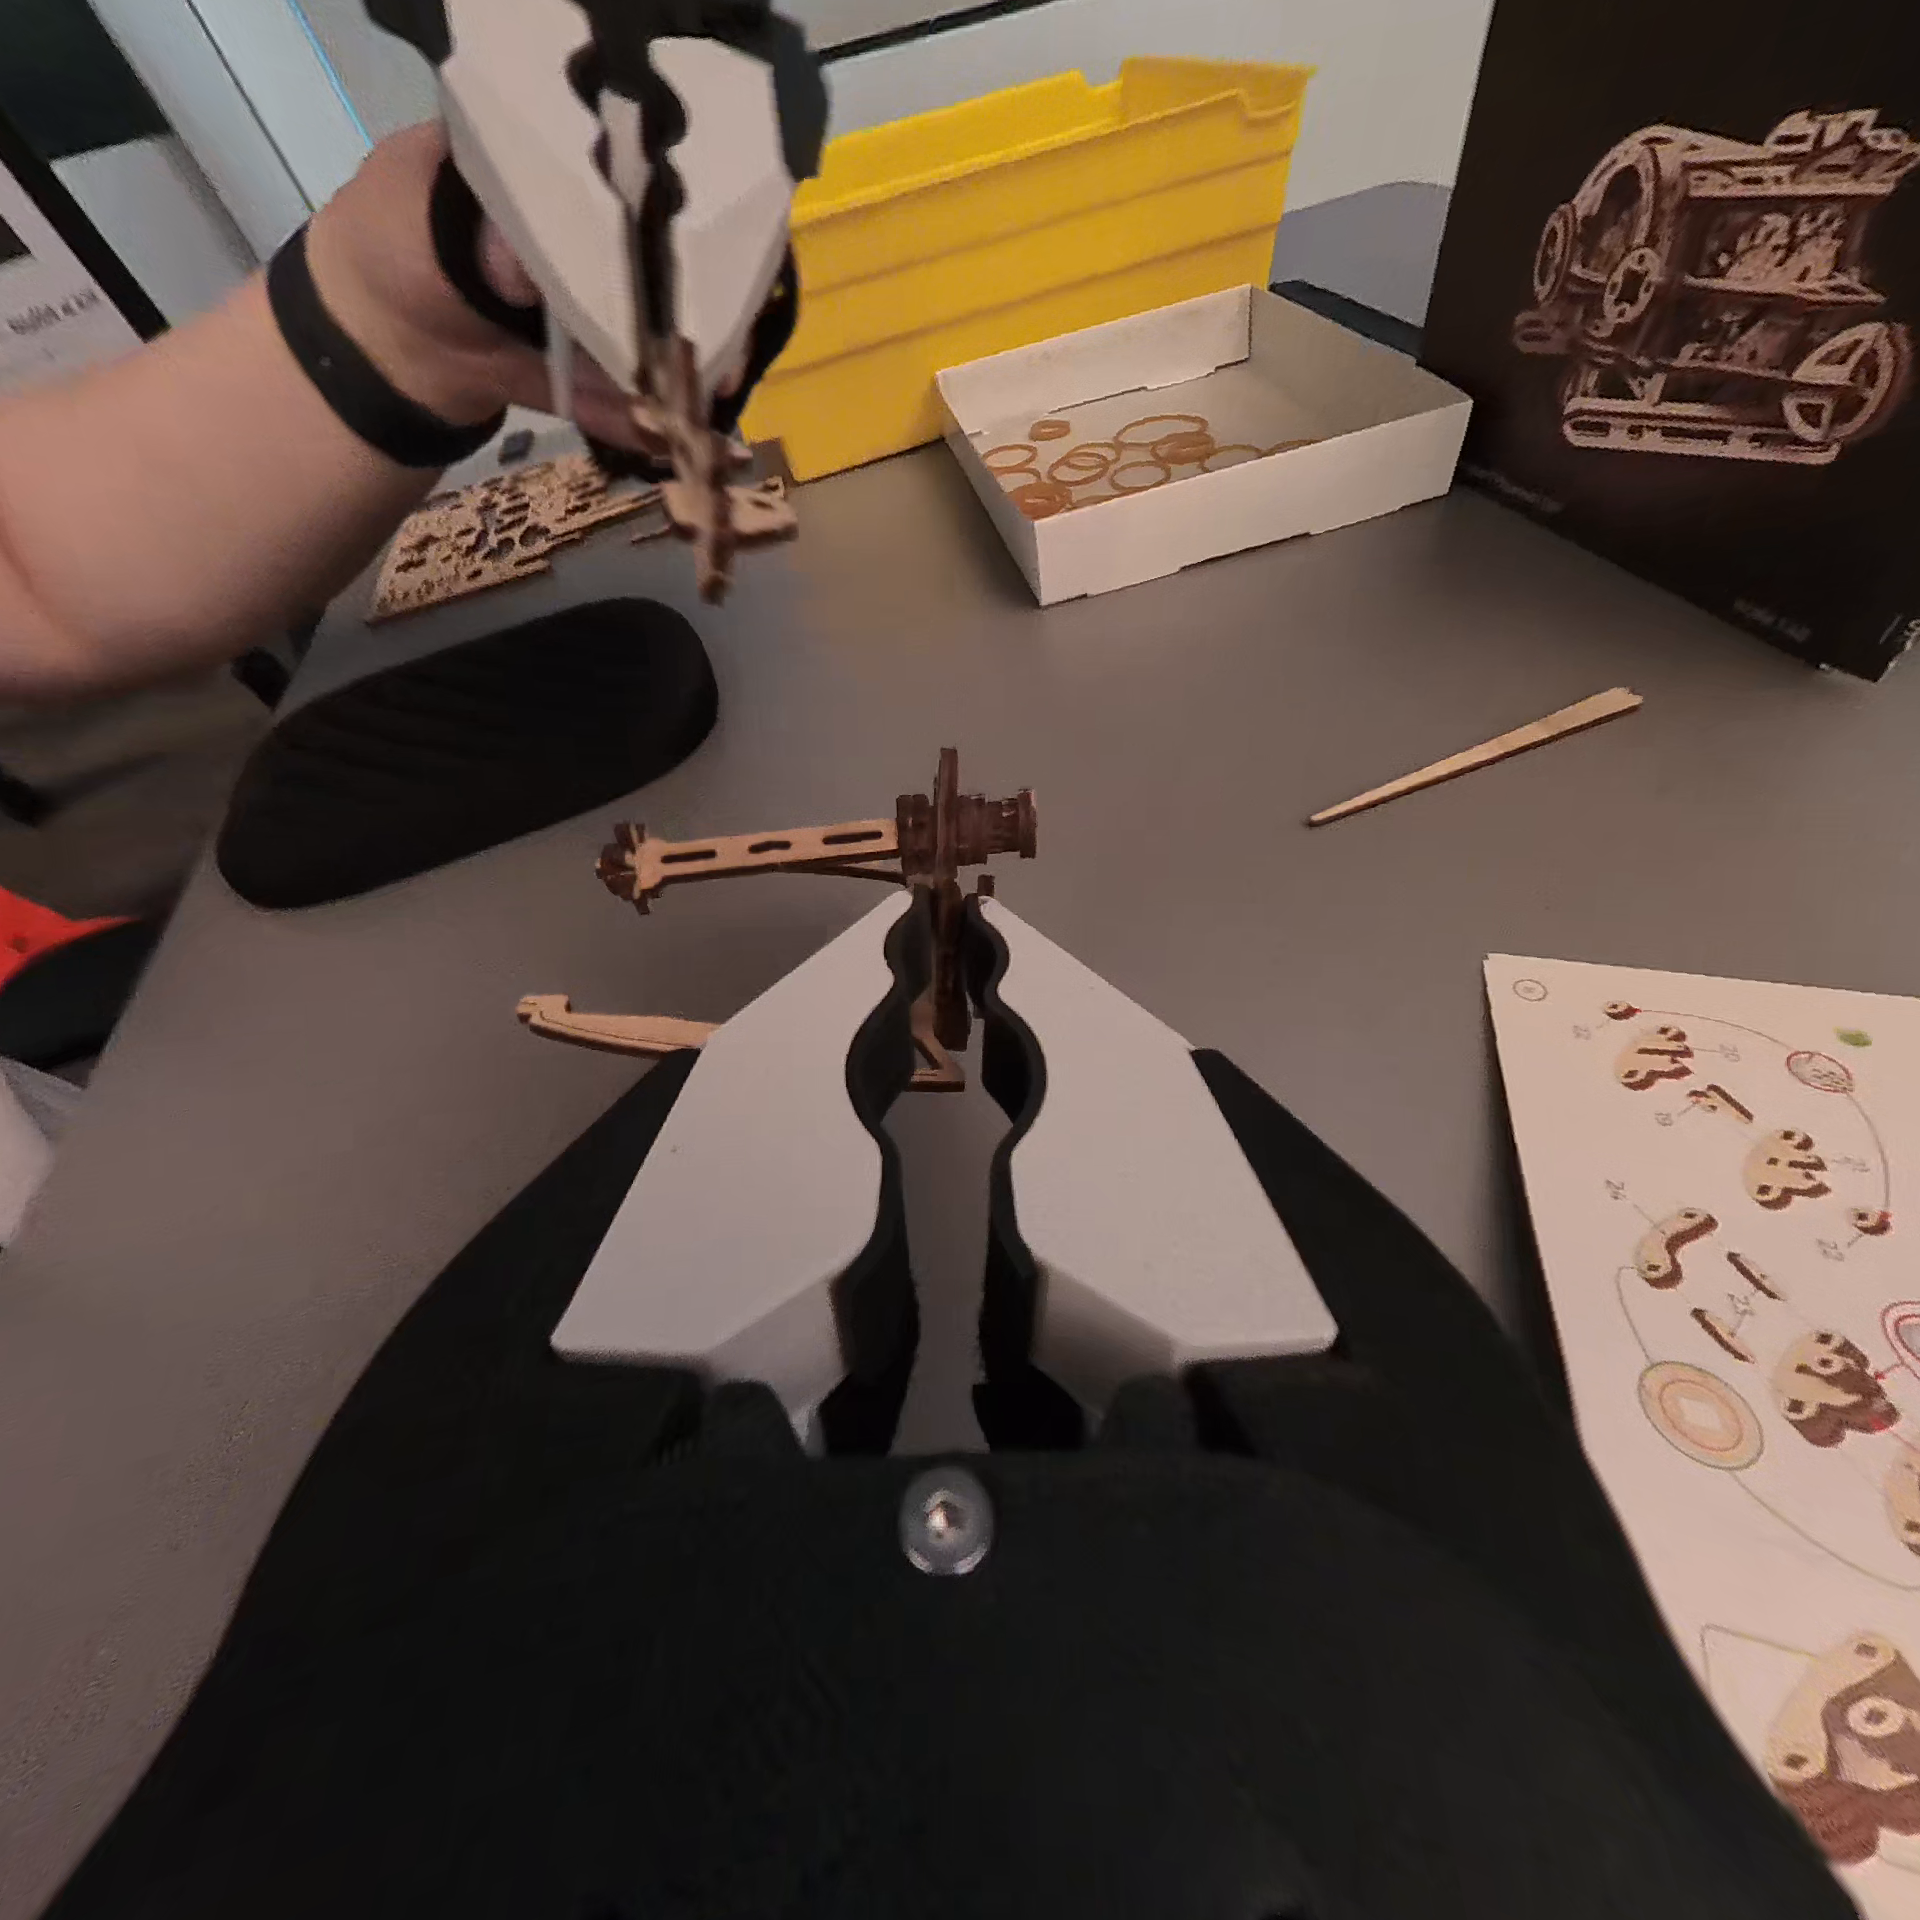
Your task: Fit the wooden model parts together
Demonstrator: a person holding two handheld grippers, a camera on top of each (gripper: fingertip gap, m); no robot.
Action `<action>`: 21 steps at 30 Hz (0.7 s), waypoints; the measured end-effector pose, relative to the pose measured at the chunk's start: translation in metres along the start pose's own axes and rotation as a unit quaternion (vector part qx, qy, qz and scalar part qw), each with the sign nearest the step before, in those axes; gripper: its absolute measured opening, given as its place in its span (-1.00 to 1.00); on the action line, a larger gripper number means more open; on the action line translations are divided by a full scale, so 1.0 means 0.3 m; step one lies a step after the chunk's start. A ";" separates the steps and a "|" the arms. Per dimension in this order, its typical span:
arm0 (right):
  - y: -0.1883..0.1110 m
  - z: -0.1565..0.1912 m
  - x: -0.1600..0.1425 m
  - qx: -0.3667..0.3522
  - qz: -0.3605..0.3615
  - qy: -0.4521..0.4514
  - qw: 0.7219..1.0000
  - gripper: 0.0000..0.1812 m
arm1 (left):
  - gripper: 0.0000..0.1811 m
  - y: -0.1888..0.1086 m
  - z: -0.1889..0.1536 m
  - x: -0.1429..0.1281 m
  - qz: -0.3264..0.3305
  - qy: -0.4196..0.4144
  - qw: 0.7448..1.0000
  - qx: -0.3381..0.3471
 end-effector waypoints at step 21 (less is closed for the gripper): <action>-0.209 0.105 0.071 0.017 -0.050 -0.112 0.992 -0.65 | -1.00 0.157 -0.019 -0.105 0.010 0.140 0.989 -0.048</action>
Point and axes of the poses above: each gripper's, where its closed fingertips meet, y out along the fingers, x out of its top, z = x × y across the jaws, the point moved 2 cm from there along -y, back along the fingers, and after that the axes turned 3 degrees about -x, right-handed, at the moved point
